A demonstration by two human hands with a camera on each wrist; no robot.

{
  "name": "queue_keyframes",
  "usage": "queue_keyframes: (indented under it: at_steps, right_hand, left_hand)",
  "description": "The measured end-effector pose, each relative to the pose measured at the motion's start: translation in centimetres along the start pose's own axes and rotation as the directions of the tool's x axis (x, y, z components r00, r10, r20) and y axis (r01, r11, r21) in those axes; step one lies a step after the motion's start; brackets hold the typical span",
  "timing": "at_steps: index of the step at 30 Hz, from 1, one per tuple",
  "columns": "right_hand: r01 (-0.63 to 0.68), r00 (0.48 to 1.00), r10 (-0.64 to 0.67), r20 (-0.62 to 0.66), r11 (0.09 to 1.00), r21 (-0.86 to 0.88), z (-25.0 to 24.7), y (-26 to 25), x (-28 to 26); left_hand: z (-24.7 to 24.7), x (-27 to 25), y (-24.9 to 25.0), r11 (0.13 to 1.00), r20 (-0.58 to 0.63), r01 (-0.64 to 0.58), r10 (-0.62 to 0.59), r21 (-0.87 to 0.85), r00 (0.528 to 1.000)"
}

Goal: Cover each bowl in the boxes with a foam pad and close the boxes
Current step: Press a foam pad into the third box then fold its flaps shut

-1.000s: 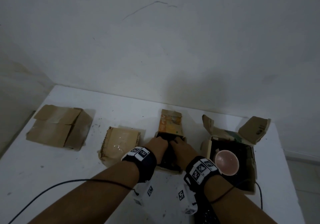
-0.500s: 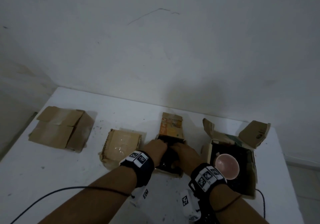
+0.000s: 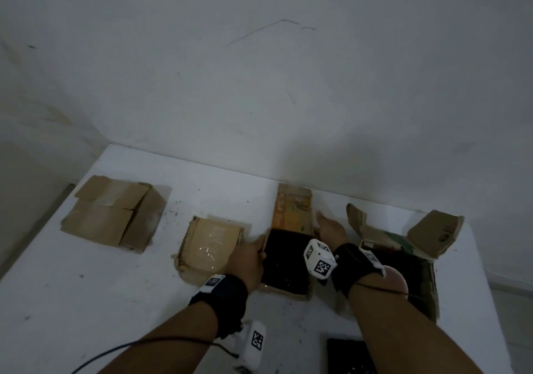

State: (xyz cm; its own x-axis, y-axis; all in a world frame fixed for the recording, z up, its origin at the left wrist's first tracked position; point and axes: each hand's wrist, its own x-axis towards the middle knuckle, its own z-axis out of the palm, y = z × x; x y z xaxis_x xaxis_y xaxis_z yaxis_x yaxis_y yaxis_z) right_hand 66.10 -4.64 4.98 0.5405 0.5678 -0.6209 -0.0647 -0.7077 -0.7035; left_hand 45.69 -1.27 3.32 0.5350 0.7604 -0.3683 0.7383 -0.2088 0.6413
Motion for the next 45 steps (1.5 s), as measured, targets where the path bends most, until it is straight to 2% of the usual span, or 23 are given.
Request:
queue_keyframes:
  at_steps: [2,4,8,12,14,17,19,21,25,28,30,31,34,36,37,43,44,45]
  right_hand:
    - [-0.026,0.999,0.028,-0.045,0.998,0.058,0.1,0.1,0.0]
    - [0.012,0.996,0.000,-0.084,0.990,0.143,0.1,0.1,-0.1]
    - [0.168,0.982,-0.150,-0.117,0.973,0.158,0.2,-0.8,-1.3]
    - [0.363,0.927,-0.311,-0.212,0.886,0.289,-0.3,-1.7,-2.9]
    - [0.470,0.873,-0.403,-0.274,0.845,0.256,-0.8,-2.0,-4.2]
    - [0.607,0.774,-0.546,-0.321,0.785,0.129,-1.7,-1.5,-6.6]
    - [0.649,0.734,-0.618,-0.283,0.761,0.019,-2.1,-0.6,-8.4]
    - [0.696,0.697,-0.680,-0.228,0.718,-0.013,-2.1,0.4,-10.4]
    - [0.784,0.570,-0.813,-0.123,0.582,-0.216,-2.1,3.6,-12.5]
    - [0.786,0.562,-0.826,-0.048,0.551,-0.280,-1.9,6.3,-13.0]
    - [0.776,0.586,-0.810,0.011,0.558,-0.295,-1.6,7.7,-13.8]
    - [0.771,0.595,-0.803,0.038,0.557,-0.309,-1.5,8.4,-14.1]
    - [0.752,0.601,-0.795,0.080,0.529,-0.393,-1.0,10.5,-14.3]
    - [0.714,0.630,-0.769,0.108,0.518,-0.472,-0.6,11.4,-14.0]
    - [0.690,0.646,-0.755,0.115,0.512,-0.512,-0.3,11.6,-13.8]
    - [0.630,0.721,-0.652,0.234,0.476,-0.613,1.3,12.5,-11.5]
    - [0.633,0.723,-0.641,0.260,0.464,-0.619,1.4,12.6,-11.1]
    - [0.653,0.698,-0.657,0.284,0.422,-0.629,1.5,12.7,-10.6]
  left_hand:
    - [0.1,0.1,-0.3,0.998,0.010,0.011,-0.011,-0.055,1.000]
    - [0.0,0.2,-0.5,0.995,0.015,0.021,-0.020,-0.102,1.000]
    - [-1.4,-0.7,0.7,0.974,-0.009,0.055,-0.058,-0.219,0.998]
    - [-2.7,-1.1,1.7,0.933,-0.020,0.102,-0.116,-0.346,0.993]
    - [-3.0,-1.2,1.9,0.854,-0.008,0.138,-0.165,-0.502,0.986]
    - [-3.6,-1.8,2.9,0.629,0.069,0.189,-0.210,-0.754,0.975]
    - [-4.1,-2.6,3.8,0.488,0.152,0.220,-0.175,-0.845,0.973]
    - [-4.4,-3.7,4.4,0.388,0.207,0.247,-0.142,-0.888,0.968]
    - [-4.3,-5.7,4.6,0.330,0.217,0.253,-0.144,-0.909,0.966]
    - [-4.0,-7.0,4.1,0.304,0.186,0.222,-0.143,-0.926,0.972]
    - [-3.7,-7.9,3.5,0.332,0.176,0.205,-0.115,-0.921,0.978]
    - [-3.5,-8.3,3.2,0.378,0.162,0.185,-0.093,-0.907,0.982]
    - [-2.5,-9.1,1.7,0.607,0.074,0.094,-0.058,-0.789,0.996]
    - [-1.6,-9.4,0.7,0.770,0.000,0.015,-0.019,-0.638,1.000]
    - [-1.1,-9.4,0.2,0.823,-0.029,-0.015,-0.001,-0.568,1.000]
    - [0.7,-9.2,-0.9,0.963,-0.103,-0.158,0.138,-0.218,0.985]
    - [0.7,-9.3,-0.8,0.970,-0.126,-0.187,0.168,-0.156,0.978]
    - [0.8,-9.2,-0.7,0.973,-0.140,-0.200,0.184,-0.111,0.973]
